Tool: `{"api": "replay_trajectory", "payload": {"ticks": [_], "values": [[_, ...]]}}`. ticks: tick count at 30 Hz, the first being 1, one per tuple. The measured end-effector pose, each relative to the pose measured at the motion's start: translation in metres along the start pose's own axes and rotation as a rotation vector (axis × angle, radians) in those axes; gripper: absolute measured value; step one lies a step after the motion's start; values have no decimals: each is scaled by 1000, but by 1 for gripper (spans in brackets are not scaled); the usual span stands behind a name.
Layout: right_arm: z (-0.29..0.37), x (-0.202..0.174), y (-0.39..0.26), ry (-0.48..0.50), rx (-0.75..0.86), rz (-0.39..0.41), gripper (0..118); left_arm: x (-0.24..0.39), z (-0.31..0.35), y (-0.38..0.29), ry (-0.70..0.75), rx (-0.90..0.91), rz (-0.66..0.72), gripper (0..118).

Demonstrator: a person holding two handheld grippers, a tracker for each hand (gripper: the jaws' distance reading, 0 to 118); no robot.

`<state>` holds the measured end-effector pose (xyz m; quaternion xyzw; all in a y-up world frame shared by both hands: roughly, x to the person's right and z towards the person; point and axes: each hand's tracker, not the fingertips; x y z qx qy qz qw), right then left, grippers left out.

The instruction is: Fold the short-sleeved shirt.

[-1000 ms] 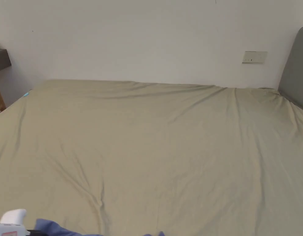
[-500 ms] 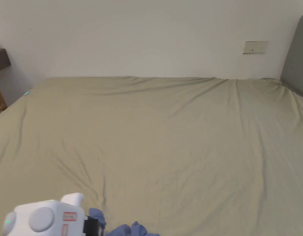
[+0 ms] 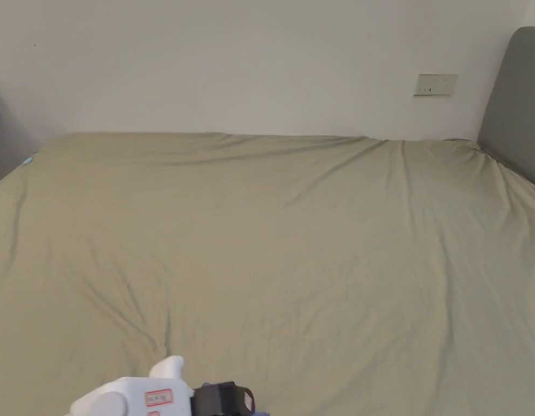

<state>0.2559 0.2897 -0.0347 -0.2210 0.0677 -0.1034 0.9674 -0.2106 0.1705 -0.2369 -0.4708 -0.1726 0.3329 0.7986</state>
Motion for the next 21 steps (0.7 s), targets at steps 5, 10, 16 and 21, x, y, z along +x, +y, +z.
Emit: {"api": "replay_trajectory", "payload": {"ticks": [5, 10, 16, 21], "values": [[2, 1, 0, 4, 8, -2, 4, 6, 56, -5, 348, 339, -102, 92], [0, 3, -3, 3, -11, -11, 4, 21, -6, -35, 457, 60, -359, 55], [4, 5, -9, -19, -29, -15, 4, 57, -90, -88, 573, -16, -693, 55], [9, 5, -10, -29, -33, -15, 4, 58, -82, -89, 570, 72, -676, 56]]}}
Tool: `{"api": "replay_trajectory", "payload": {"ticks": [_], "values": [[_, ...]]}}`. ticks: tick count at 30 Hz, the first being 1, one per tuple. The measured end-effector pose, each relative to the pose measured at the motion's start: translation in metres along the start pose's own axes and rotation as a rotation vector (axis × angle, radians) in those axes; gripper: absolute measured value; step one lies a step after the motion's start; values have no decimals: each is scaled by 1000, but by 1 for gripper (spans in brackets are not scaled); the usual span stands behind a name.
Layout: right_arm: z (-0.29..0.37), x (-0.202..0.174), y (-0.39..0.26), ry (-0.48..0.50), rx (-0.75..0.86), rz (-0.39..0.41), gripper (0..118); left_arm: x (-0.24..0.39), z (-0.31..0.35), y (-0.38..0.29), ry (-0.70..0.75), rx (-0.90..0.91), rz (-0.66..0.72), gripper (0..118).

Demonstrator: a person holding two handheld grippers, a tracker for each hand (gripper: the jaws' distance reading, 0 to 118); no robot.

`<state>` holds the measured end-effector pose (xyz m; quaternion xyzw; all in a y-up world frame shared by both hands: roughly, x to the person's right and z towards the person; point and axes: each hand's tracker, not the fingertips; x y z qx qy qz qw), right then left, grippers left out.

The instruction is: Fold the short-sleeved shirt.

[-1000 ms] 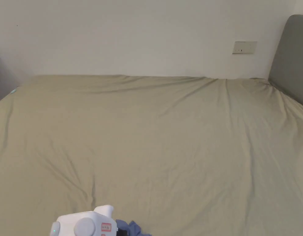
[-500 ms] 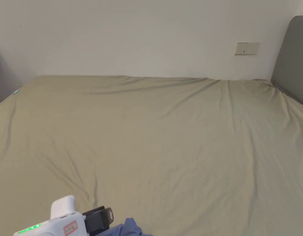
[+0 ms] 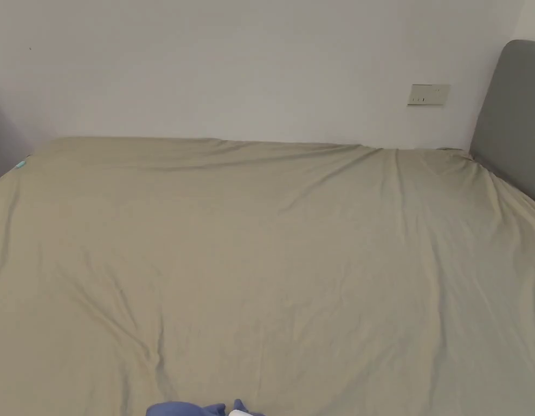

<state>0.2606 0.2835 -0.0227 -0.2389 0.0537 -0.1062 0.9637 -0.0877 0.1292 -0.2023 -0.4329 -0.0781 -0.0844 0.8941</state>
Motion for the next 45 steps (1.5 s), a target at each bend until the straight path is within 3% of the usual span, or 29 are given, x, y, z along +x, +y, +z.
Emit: {"api": "replay_trajectory", "payload": {"ticks": [3, 5, 8, 9, 10, 11, 13, 16, 17, 22, 25, 27, 28, 29, 31, 32, 34, 35, 40, 42, 45], "values": [[1, -5, 5, 6, 5, 7, 4, -33, 12, -2, -150, 5, 151, 66], [-1, -12, 14, 15, 14, 33, 4, -73, 38, -2, -282, 38, 380, 76], [-8, -32, 28, 41, 42, 112, 4, -128, 85, -15, -373, 180, 607, 73], [-12, -39, 32, 59, 45, 136, 4, -144, 96, -19, -420, 204, 626, 63], [-18, -48, 36, 88, 51, 155, 4, -159, 109, -23, -405, 214, 638, 45], [-24, -59, 40, 125, 57, 168, 4, -171, 121, -28, -351, 208, 639, 0], [-38, -80, 45, 194, 63, 185, 4, -189, 145, -39, -203, 263, 614, 0], [-70, -116, 43, 320, 44, 205, 3, -211, 165, -62, -141, 268, 615, 0], [-89, -129, 37, 369, -1, 215, 3, -218, 168, -71, -148, 270, 647, 0], [-204, -197, -25, 434, -268, 282, 3, -235, 166, -101, -178, 237, 761, 0], [-269, -227, -82, 407, -429, 369, 3, -238, 161, -107, -180, 227, 753, 0], [-300, -235, -119, 295, -561, 467, 3, -241, 156, -104, -180, 220, 755, 0], [-298, -230, -131, 310, -461, 485, 2, -242, 153, -105, -179, 217, 756, 0], [-283, -226, -127, 352, -250, 438, 2, -244, 150, -102, -181, 216, 754, 0], [-289, -226, -128, 340, -369, 455, 1, -248, 141, -93, -197, 216, 747, 0], [-283, -218, -123, 367, -342, 458, 1, -248, 132, -89, -203, 212, 745, 14], [-283, -210, -119, 382, -361, 455, 2, -251, 104, -76, -233, 138, 741, 67], [-286, -207, -117, 401, -377, 419, 2, -250, 87, -70, -289, 81, 738, 73], [-291, -187, -121, 465, -366, 298, 2, -234, -3, -62, -512, -90, 700, 73], [-291, -178, -123, 478, -365, 237, 2, -226, -32, -66, -617, -120, 763, 73], [-293, -170, -122, 488, -387, 127, 2, -211, -67, -77, -898, -126, 950, 73]]}}
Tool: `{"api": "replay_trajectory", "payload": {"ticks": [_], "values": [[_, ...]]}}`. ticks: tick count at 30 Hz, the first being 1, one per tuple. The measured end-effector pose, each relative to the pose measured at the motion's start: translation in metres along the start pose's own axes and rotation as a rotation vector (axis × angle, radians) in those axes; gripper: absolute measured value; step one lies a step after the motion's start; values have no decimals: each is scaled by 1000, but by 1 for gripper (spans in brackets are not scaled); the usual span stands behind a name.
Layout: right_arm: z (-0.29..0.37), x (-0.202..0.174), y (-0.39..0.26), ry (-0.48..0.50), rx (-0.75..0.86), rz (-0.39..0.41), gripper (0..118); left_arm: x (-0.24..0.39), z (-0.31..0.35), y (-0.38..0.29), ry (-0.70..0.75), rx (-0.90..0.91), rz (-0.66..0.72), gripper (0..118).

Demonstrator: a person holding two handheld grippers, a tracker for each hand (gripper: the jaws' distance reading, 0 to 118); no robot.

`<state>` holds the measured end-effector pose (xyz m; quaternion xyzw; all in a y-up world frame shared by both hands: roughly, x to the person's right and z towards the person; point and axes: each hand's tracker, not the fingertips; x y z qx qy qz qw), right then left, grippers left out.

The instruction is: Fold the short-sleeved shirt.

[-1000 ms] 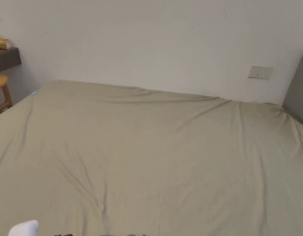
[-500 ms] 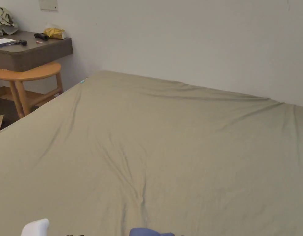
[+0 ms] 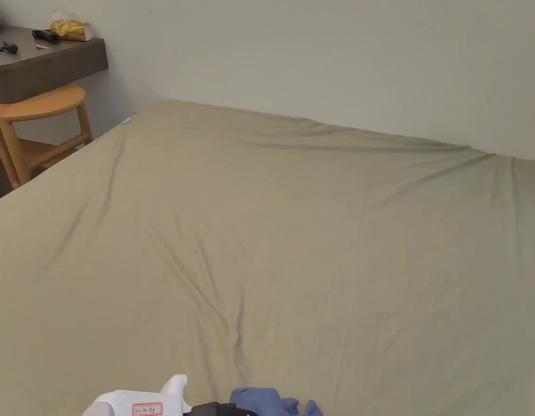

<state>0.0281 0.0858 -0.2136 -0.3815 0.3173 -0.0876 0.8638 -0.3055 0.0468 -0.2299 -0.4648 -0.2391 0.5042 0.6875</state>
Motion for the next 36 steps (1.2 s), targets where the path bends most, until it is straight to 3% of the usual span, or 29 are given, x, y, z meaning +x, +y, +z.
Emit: {"api": "replay_trajectory", "payload": {"ticks": [2, 4, 6, 8, 10, 11, 17, 18, 19, 20, 21, 24, 28, 32, 36], "values": [[-2, -6, 0, -23, -6, 47, 2, -11, -21, -8, -73, -23, 105, 73], [-2, -12, 0, -49, -10, 104, 2, -5, -25, -9, -75, -4, 35, 73], [-1, -9, 3, -42, -14, 100, 2, -1, -20, -7, -66, 41, 24, 77], [-1, -9, 3, -36, -17, 94, 2, -1, -11, -9, -74, 57, 73, 88], [-1, -12, 1, -45, -13, 125, 2, -5, -4, -7, -126, 27, 109, 89], [-1, -15, 0, -55, -10, 147, 2, -2, -1, -4, -113, 10, 109, 95], [-2, -19, 0, -74, -10, 172, 2, 17, -7, 1, 25, -88, -17, 99], [-2, -19, 0, -74, -12, 170, 2, 18, -9, 0, 55, -91, -33, 92], [-2, -19, 1, -76, -14, 172, 2, 19, -9, -1, 82, -62, -31, 76], [-2, -20, 1, -80, -15, 180, 2, 21, -8, -1, 116, -58, -27, 48], [-2, -21, 2, -82, -16, 183, 2, 25, -5, -1, 168, -47, -54, 42], [-1, -24, 5, -87, -25, 179, 2, 21, -2, 0, 135, -51, -79, 41], [15, -23, 22, -36, -57, 42, 3, 18, 9, 14, 134, -71, -96, 41], [54, -22, 35, -5, 47, 4, 3, 28, 58, 52, 345, -40, -338, 41], [85, -16, 46, -31, 111, -28, 3, 3, 139, 107, 475, 3, -274, 41]]}}
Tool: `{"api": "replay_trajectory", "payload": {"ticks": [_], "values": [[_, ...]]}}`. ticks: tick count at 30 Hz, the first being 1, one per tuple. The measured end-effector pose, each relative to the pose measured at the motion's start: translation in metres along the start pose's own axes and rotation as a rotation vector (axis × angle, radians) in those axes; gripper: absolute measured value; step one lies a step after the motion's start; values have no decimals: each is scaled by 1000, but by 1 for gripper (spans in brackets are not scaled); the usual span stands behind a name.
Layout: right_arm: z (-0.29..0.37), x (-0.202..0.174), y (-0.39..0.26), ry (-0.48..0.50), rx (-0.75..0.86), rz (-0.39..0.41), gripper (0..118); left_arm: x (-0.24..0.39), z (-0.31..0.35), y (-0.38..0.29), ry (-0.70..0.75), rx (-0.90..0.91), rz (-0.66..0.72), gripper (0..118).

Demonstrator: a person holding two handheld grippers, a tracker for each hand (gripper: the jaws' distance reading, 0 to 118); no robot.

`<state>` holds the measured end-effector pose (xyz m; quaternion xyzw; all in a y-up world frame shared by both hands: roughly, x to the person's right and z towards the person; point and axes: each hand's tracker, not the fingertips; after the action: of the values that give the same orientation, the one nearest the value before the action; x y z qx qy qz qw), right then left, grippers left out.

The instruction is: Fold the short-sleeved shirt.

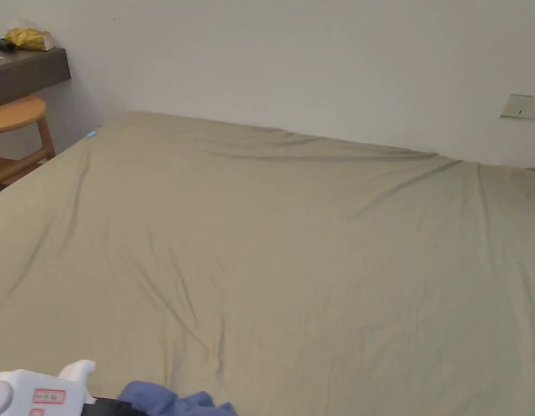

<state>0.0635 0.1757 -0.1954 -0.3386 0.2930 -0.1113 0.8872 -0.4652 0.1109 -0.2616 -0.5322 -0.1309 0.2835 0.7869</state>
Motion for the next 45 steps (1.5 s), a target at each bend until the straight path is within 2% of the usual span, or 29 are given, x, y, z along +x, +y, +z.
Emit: {"api": "replay_trajectory", "payload": {"ticks": [4, 6, 10, 14, 16, 18, 19, 20, 22, 24, 26, 27, 28, 30, 32, 33, 37, 38, 40, 41, 42, 43, 44, 45], "values": [[31, 7, 8, -98, 40, 11, 3, -45, 77, 30, 263, 24, -45, 41], [48, 12, 7, -127, 62, -14, 3, -61, 105, 42, 359, 13, -69, 41], [76, 20, 0, -178, 86, -69, 3, -96, 142, 51, 472, 40, 34, 41], [92, 20, -8, -254, 93, -60, 3, -116, 144, 33, 351, 75, 207, 42], [94, 21, -9, -244, 91, -72, 3, -106, 143, 27, 377, 98, 192, 48], [92, 21, -7, -259, 89, -66, 3, -85, 143, 24, 470, 125, 165, 75], [94, 20, -4, -281, 102, -53, 3, -75, 149, 26, 565, 148, 155, 86], [96, 18, 1, -290, 118, -45, 3, -60, 156, 25, 595, 192, 137, 90], [103, 18, 16, -291, 131, -25, 3, -26, 182, 21, 528, 350, 136, 90], [114, 14, 37, -335, 174, 33, 3, 21, 212, 10, 502, 566, 221, 90], [125, 7, 59, -373, 223, 81, 3, 79, 224, -6, 290, 689, 88, 90], [131, 3, 70, -383, 249, 101, 3, 99, 229, -7, 265, 698, 24, 90], [137, -4, 83, -396, 273, 124, 3, 135, 228, -13, 277, 720, -47, 90], [146, -18, 105, -419, 329, 179, 3, 203, 220, -30, 418, 799, -204, 92], [153, -37, 124, -460, 383, 242, 3, 256, 202, -47, 561, 906, -284, 92], [156, -44, 130, -466, 402, 263, 3, 277, 194, -56, 569, 946, -306, 92], [171, -69, 143, -434, 456, 285, 3, 340, 154, -85, 326, 1030, -337, 92], [172, -74, 144, -428, 471, 288, 4, 351, 142, -90, 264, 1043, -367, 95], [173, -82, 146, -429, 484, 299, 6, 373, 124, -97, 244, 1043, -426, 106], [173, -86, 147, -433, 487, 311, 12, 383, 118, -101, 231, 1042, -446, 108], [173, -89, 147, -450, 489, 326, 24, 392, 113, -104, 221, 1045, -464, 111], [173, -91, 147, -462, 492, 332, 48, 406, 108, -107, 210, 1030, -484, 115], [173, -91, 148, -493, 491, 330, 97, 410, 104, -107, 185, 1011, -485, 118], [173, -90, 149, -487, 474, 317, 115, 412, 102, -108, 150, 987, -477, 118]]}}
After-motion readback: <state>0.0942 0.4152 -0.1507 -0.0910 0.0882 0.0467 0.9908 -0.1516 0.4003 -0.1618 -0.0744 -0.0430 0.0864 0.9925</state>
